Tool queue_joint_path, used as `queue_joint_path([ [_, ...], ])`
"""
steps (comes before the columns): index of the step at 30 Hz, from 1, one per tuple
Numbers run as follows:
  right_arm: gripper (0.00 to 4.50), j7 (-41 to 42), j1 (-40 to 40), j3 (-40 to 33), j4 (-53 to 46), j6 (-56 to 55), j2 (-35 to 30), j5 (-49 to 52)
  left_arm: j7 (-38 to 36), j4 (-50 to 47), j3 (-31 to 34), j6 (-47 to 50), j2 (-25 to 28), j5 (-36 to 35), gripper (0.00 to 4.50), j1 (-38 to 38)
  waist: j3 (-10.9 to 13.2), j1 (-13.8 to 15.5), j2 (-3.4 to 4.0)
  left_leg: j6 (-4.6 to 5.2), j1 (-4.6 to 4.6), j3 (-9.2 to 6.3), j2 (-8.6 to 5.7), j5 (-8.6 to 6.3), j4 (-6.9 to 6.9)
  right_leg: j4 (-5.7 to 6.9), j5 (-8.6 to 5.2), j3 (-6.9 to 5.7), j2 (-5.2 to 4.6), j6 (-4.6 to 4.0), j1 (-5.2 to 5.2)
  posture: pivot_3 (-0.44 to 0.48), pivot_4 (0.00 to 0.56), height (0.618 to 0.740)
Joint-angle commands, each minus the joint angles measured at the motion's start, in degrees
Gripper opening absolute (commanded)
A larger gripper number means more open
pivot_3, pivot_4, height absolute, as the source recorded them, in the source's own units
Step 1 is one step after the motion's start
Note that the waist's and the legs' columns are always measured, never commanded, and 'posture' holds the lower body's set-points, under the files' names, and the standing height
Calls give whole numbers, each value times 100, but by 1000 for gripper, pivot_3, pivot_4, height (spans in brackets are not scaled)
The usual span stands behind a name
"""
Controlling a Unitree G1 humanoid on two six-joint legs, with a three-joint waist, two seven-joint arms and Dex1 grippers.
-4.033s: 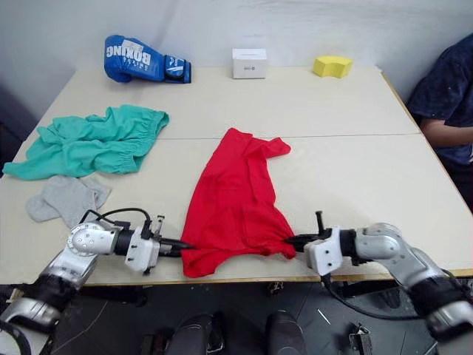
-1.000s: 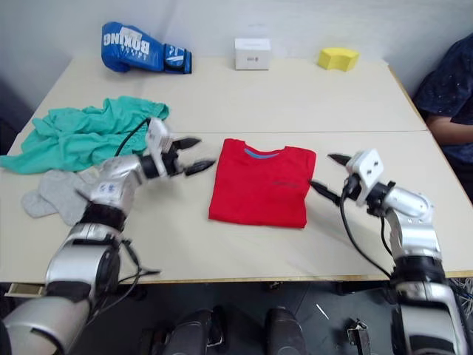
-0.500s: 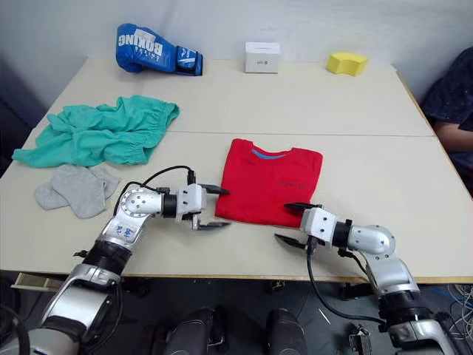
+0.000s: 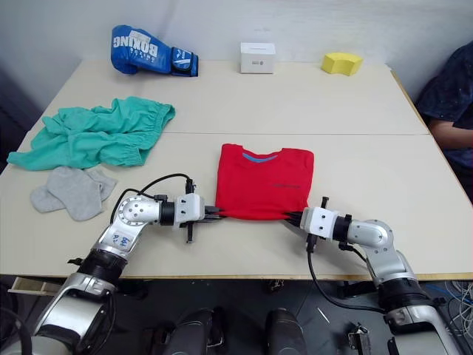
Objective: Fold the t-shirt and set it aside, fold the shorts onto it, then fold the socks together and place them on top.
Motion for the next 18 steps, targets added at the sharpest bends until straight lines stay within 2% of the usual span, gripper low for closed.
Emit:
queue_joint_path([
  [1,0,176,309,-77,-403,-71,-133,321,-63,-932,180,476,348,-249,14,581,0,-7,0,-1,0,0,1,0,-1,-1,0,6,1,0,0,0,150,740],
  [6,0,255,968,-110,-1163,6,-248,522,180,-2347,567,990,762,-584,14,1824,1,-8,2,-4,2,0,1,-2,-16,-6,-1,16,-3,-2,-2,0,150,740],
  [9,0,154,1237,-107,-1452,54,-230,495,433,-2921,715,1243,826,-701,14,2358,1,1,2,-5,3,-2,-1,-2,-27,-11,-2,16,-10,-3,-3,0,150,740],
  [16,0,66,1531,-12,-1544,195,-198,418,681,-3459,830,1596,989,-753,14,2951,1,12,3,-35,3,-11,-8,-16,-38,-15,-2,10,-20,-5,-5,0,150,740],
  [18,0,187,1630,-3,-1716,501,-257,675,584,-3641,861,1834,1083,-947,546,3107,1,11,3,-36,3,-11,-8,-14,-43,-15,-4,10,-19,-7,-6,0,150,740],
])
